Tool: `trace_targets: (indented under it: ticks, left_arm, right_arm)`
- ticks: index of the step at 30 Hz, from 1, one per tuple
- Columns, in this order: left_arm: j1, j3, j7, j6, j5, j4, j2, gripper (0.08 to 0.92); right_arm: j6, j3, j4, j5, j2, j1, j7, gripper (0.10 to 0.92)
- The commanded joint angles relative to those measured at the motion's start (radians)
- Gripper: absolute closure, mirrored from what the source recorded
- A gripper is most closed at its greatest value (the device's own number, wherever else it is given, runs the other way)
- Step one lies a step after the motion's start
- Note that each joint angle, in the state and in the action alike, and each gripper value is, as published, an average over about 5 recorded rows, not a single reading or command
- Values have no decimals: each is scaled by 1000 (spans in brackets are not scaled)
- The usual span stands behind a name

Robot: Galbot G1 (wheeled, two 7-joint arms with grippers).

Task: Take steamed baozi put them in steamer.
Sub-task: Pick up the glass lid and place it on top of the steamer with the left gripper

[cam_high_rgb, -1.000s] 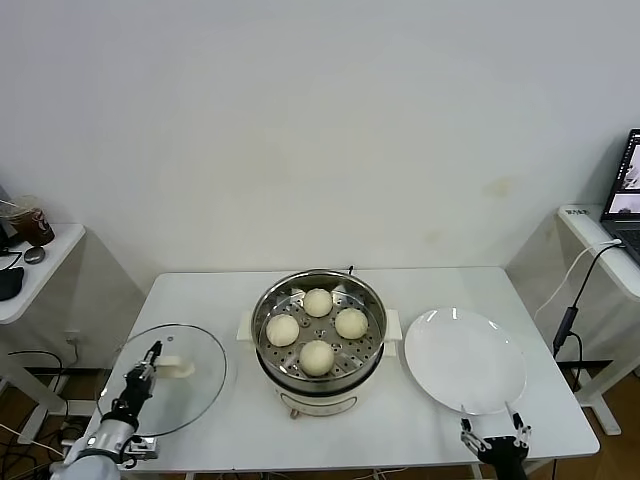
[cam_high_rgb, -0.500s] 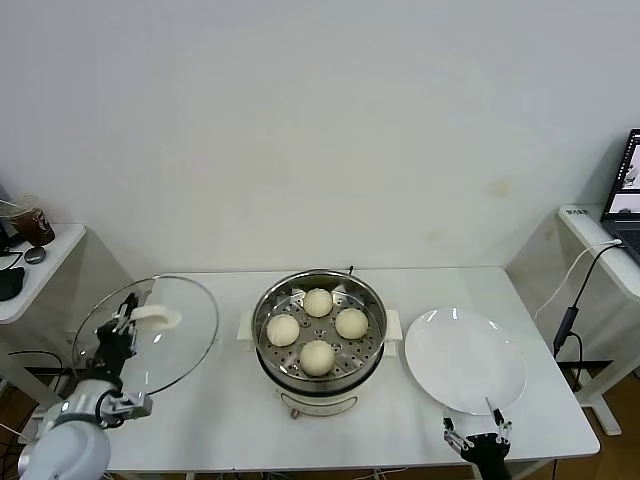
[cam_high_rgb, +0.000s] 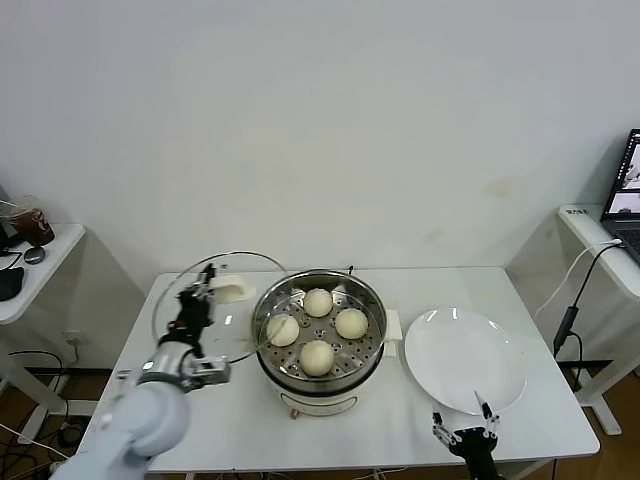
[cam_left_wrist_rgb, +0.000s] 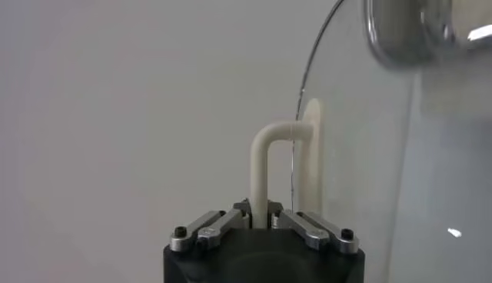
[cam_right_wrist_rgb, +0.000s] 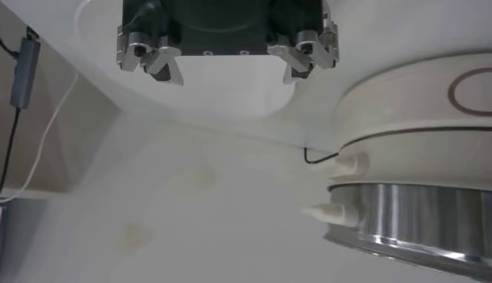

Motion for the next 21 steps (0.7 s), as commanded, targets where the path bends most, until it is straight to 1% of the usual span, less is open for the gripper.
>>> trace_targets:
  ticks: [1,6,13,21]
  left_arm:
    - [-234,308,164,92,335,89,-231,822]
    - [-241,330,184,84,399,139,-296,822]
    - [-217,325,188,82,435,182,-373,822]
    - [-180,316,170,82,462,197,-413,822]
  right_arm:
    - [14,-32,-25,-30,4,19,13,203]
    - [14,-33,-33,-30,1,25,14,203]
    - [18,-37,-42,-34,-4,26,17,203]
    - [18,-44,-48,-37,-6,26,19,203]
